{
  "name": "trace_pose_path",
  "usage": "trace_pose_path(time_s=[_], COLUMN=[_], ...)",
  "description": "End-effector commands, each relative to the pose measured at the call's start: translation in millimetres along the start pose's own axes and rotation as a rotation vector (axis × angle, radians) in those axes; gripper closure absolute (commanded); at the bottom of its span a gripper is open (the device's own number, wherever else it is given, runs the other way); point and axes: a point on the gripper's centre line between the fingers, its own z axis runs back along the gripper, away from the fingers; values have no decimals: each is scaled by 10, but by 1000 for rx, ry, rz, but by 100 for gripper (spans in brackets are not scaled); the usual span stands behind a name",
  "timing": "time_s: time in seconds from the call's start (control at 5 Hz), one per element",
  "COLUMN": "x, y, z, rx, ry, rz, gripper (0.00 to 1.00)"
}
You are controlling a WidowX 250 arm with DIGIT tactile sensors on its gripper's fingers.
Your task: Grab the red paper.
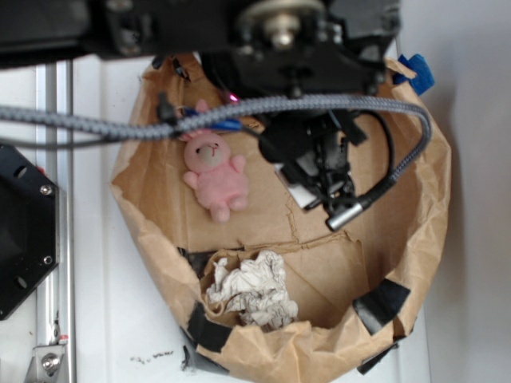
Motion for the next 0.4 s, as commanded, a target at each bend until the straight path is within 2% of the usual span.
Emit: trace_pose_path(time_s=[0.0,0.2], x=[179,178], y=[-22,-19], z=[-453,-579], rx=[16,34], ry=[-116,-132], rz=[167,225], gripper=[0,0])
